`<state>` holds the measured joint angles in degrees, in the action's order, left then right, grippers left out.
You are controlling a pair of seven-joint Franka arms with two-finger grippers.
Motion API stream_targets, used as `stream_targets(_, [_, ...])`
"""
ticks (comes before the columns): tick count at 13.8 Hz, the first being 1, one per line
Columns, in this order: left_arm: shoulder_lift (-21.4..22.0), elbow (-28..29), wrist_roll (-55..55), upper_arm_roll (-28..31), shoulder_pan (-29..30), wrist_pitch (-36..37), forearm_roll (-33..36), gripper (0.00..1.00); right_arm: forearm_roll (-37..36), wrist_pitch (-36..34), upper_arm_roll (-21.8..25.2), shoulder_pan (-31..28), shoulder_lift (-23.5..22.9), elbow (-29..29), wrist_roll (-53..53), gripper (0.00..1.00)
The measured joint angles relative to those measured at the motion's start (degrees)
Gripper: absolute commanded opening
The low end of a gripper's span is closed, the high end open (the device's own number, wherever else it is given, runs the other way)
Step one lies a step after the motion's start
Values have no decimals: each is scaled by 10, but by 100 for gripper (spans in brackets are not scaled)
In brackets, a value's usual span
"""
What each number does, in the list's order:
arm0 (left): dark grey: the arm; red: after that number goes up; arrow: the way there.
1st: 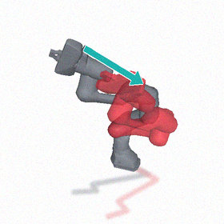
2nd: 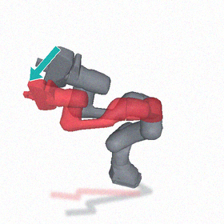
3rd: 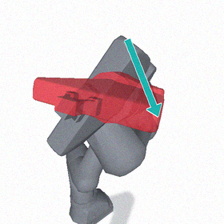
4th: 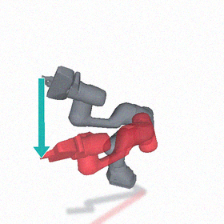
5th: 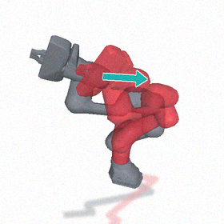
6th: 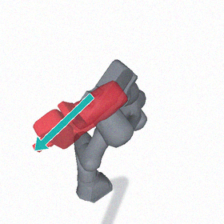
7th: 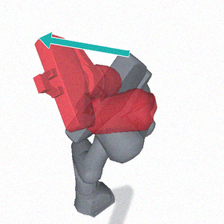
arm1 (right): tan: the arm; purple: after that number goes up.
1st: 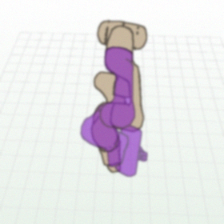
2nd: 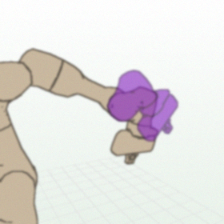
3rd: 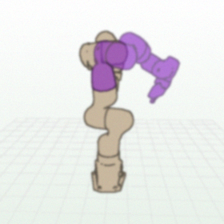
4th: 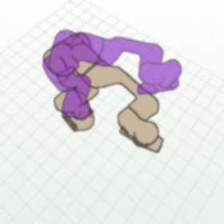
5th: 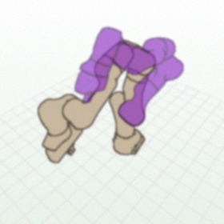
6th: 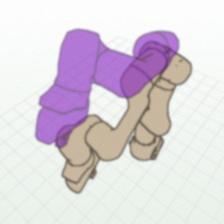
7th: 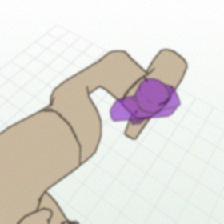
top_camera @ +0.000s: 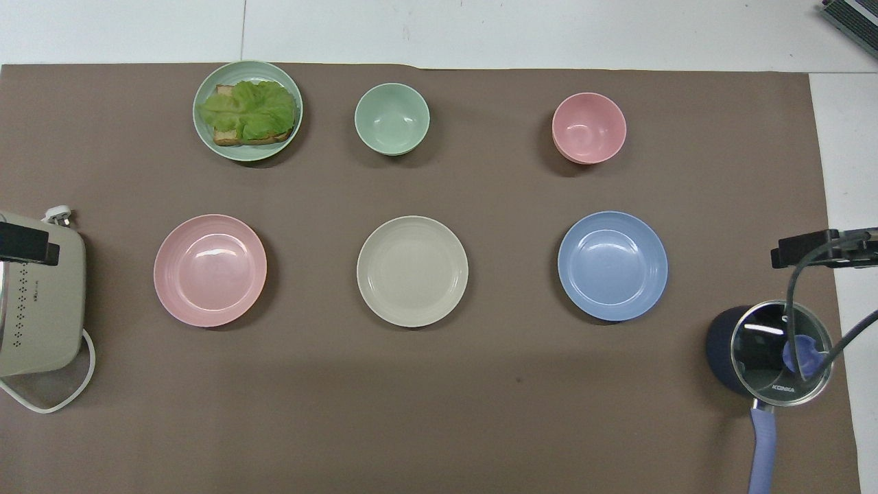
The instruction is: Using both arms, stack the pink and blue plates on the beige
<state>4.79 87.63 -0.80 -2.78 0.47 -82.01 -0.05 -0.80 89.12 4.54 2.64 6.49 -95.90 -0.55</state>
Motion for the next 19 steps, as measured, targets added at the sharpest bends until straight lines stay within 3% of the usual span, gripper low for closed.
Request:
stream_targets(11, [-7, 159, 0, 6, 36, -161, 0, 100, 0, 6, 1, -1, 0, -10, 0, 100])
stream_targets(19, [-49, 262, 0, 7, 42, -284, 0, 100, 0, 114, -2, 1, -12, -98, 0, 100])
